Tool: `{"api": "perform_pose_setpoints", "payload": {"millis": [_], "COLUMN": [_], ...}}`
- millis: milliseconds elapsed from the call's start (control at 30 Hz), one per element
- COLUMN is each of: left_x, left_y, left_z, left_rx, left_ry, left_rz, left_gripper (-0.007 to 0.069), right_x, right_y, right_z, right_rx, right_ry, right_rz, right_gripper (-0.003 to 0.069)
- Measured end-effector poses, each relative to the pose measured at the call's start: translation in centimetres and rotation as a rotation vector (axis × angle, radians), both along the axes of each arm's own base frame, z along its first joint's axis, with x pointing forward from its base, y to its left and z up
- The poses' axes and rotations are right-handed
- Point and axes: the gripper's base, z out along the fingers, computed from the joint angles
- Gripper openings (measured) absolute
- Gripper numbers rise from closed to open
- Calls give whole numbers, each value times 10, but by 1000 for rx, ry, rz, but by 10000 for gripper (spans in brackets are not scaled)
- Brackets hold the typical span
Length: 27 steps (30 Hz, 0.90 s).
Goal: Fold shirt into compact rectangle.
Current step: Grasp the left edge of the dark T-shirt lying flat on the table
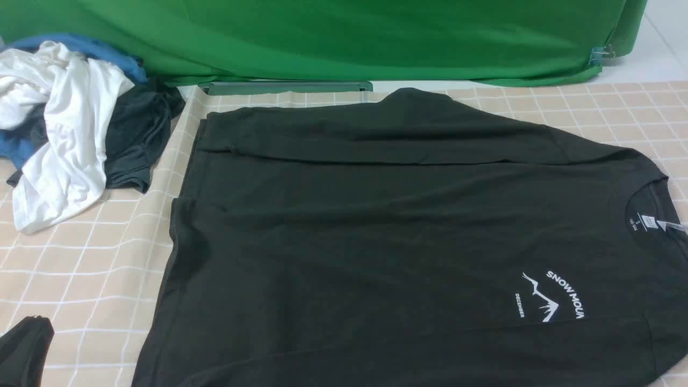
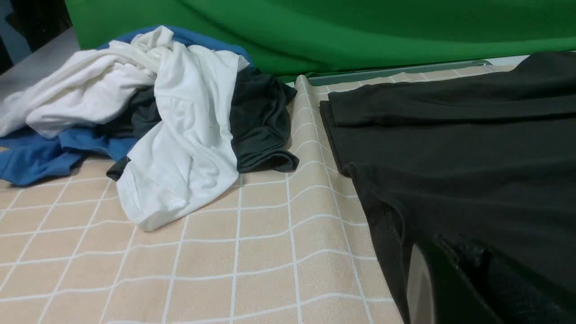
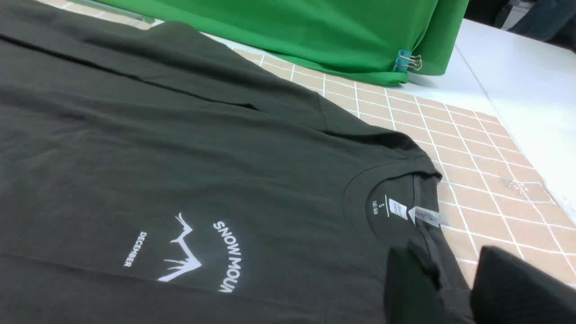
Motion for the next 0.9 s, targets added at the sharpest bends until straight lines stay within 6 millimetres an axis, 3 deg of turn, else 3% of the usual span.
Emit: {"api": "perform_pose_setpoints", "payload": {"millis": [533,633,767,900], "left_x": [0,1,1,-2], "left_y": [0,-1,3,10], "left_z": [3,9,27,39], "left_rx": [12,-116,-547,-675], "left_ry": [-29,-96,-271,-419], "left_rz": [3,6,43,75], "left_gripper": [22,22,22,22], "right_x": [0,0,0,0], "right_y": [0,0,0,0], "right_z": [0,0,0,0], "right_rx": [0,0,0,0], "right_ry": [0,1,1,1], "right_rz": [0,0,0,0], "right_gripper": [251,251,251,251]}}
